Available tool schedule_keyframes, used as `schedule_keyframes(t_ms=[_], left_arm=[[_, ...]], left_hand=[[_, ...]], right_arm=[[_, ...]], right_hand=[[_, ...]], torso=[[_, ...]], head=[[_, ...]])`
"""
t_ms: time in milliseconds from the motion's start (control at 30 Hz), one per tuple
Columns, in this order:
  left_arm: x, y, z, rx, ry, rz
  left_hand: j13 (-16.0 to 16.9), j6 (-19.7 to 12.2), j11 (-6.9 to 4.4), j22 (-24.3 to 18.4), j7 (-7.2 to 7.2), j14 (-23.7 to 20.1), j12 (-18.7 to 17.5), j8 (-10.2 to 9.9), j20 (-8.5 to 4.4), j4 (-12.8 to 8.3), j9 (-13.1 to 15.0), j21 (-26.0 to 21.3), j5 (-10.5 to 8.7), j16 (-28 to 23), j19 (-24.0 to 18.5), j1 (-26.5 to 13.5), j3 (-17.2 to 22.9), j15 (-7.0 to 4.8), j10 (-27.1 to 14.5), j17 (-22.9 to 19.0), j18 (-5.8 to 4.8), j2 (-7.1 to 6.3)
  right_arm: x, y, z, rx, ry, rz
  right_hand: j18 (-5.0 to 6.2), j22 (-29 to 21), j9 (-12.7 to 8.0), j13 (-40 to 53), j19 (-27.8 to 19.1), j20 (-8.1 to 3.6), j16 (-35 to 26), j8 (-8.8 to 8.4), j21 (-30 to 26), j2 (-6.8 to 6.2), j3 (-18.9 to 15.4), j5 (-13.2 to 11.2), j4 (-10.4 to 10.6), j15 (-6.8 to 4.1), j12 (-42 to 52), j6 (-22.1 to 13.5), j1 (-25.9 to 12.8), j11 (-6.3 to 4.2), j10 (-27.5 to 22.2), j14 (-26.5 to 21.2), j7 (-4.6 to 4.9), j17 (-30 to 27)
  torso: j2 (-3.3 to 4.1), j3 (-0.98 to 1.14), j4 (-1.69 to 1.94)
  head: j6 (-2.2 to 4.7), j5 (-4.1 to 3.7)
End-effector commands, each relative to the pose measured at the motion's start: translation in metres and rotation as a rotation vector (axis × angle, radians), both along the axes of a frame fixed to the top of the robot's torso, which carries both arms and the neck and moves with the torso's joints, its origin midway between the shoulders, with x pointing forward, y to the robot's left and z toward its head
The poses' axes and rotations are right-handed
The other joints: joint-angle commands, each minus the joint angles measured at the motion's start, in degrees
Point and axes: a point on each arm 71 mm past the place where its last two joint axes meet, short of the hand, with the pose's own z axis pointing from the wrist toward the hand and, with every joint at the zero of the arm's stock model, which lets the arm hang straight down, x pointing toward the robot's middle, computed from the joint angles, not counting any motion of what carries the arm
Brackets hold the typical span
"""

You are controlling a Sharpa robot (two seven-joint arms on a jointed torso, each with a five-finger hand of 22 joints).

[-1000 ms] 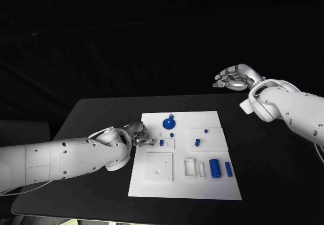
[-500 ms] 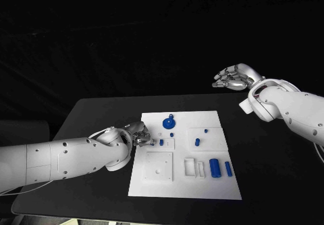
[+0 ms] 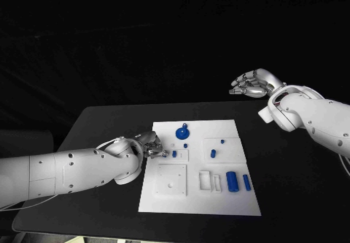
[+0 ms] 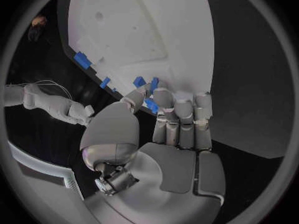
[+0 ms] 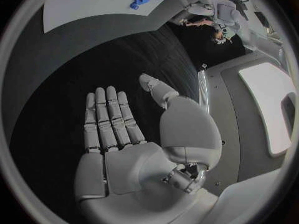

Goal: Assemble the parts on the task board

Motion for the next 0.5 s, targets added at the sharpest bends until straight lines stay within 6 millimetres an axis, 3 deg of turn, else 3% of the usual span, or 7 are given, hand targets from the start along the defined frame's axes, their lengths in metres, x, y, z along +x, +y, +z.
schedule_keyframes(t_ms=[33, 300, 500], left_arm=[[-0.0038, -0.0058, -0.0049, 0.022, 0.047, -0.044], [-0.0040, -0.0062, -0.0059, 0.028, 0.060, -0.051], [-0.0042, -0.0066, -0.0064, 0.032, 0.067, -0.056]], left_hand=[[0.09, 2.03, -2.43, 0.09, -1.75, 4.34, 0.26, 0.28, -7.79, -2.21, -0.01, 0.39, 0.03, 0.26, 0.31, 0.59, 2.62, -4.84, 1.62, 0.08, 0.04, -0.05], [0.18, 2.90, -2.50, 0.22, -1.90, 4.19, 0.52, 0.83, -7.74, -1.78, 0.55, 0.36, -1.97, 0.36, 0.19, 0.17, 2.37, -4.77, 1.53, 0.24, 0.05, -0.59], [0.22, 3.42, -2.55, 0.28, -2.03, 4.15, 0.71, 1.56, -7.73, -1.30, 0.99, 0.32, -2.31, 0.43, 0.14, -0.13, 2.27, -4.75, 1.58, 0.32, 0.06, -0.89]], right_arm=[[-0.0004, 0.0020, 0.0005, 0.000, 0.004, 0.018], [-0.0003, 0.0029, 0.0004, 0.001, 0.004, 0.020], [-0.0003, 0.0028, 0.0004, 0.001, 0.005, 0.020]], right_hand=[[-0.91, 0.09, -0.09, -0.11, -0.18, -0.04, -0.21, 0.37, -0.31, 0.47, -0.38, 0.22, 0.08, 0.07, -0.25, -0.44, -0.28, 0.02, 0.31, 0.28, 0.08, -0.10], [-0.92, 0.13, -0.12, -0.23, -0.18, -0.02, -0.21, 0.36, -0.39, 0.48, -0.50, 0.29, 0.15, 0.09, -0.33, -0.47, -0.41, 0.04, 0.38, 0.29, 0.09, -0.22], [-0.92, 0.18, -0.14, -0.37, -0.18, -0.01, -0.21, 0.35, -0.49, 0.49, -0.63, 0.42, 0.24, 0.10, -0.43, -0.49, -0.57, 0.05, 0.43, 0.28, 0.11, -0.36]], torso=[[0.02, 0.00, 0.01], [0.04, 0.02, 0.02], [0.01, 0.01, 0.01]], head=[[-0.09, -0.02], [-0.26, -0.04], [-0.35, -0.02]])
